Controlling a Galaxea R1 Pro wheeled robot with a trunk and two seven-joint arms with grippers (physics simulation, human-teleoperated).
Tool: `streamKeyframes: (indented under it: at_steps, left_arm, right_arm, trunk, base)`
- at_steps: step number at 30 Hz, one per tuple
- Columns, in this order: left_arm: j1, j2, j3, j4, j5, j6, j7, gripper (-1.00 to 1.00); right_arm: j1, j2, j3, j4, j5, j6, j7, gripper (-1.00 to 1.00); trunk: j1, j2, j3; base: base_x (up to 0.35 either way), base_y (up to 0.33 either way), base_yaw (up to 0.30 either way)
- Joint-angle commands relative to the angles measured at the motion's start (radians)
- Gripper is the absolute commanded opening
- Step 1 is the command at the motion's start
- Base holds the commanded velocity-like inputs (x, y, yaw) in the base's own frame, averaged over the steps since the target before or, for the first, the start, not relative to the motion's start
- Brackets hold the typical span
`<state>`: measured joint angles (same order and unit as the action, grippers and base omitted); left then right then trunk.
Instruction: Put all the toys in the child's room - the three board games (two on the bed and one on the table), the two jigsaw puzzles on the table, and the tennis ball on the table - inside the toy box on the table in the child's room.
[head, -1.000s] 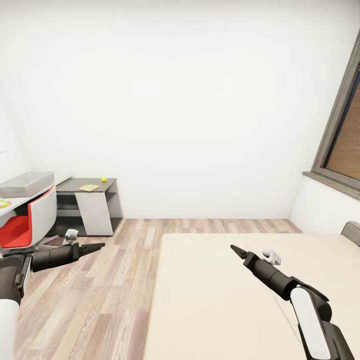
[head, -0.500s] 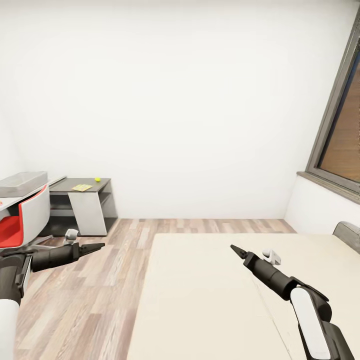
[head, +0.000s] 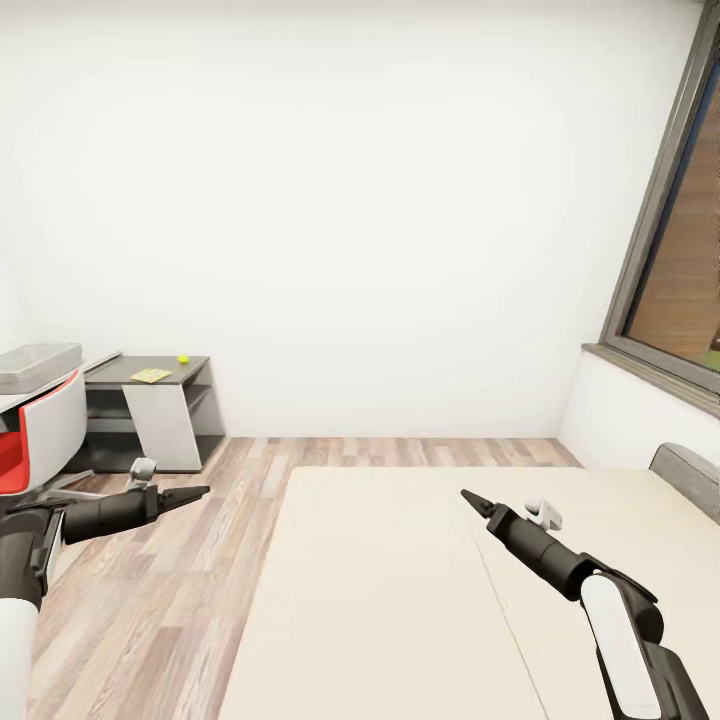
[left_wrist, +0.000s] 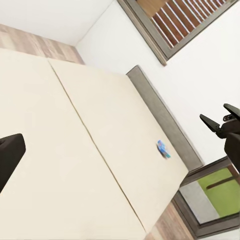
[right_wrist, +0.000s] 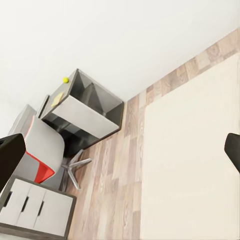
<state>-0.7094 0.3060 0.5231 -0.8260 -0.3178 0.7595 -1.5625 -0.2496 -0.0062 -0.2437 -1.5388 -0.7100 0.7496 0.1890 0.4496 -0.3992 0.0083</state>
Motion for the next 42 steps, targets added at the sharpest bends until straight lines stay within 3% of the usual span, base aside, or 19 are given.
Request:
streamKeyframes:
  at_steps: [1, 42]
  left_arm:
    - [-0.001, -0.001, 0.003, -0.001, -0.011, 0.011, -0.008, 1.00]
    - [-0.001, -0.001, 0.003, -0.001, -0.011, 0.011, -0.008, 1.00]
  right_arm:
    - [0.000, 0.000, -0.002, 0.000, 0.003, 0.005, 0.006, 1.00]
    - [0.000, 0.000, -0.002, -0.001, -0.002, 0.005, 0.008, 1.00]
  trunk:
    - [0.000, -0.001, 0.000]
    - [0.000, -0.001, -0.003]
  base:
    - [0.000, -0.239, 0.000]
    - [0.000, -0.239, 0.000]
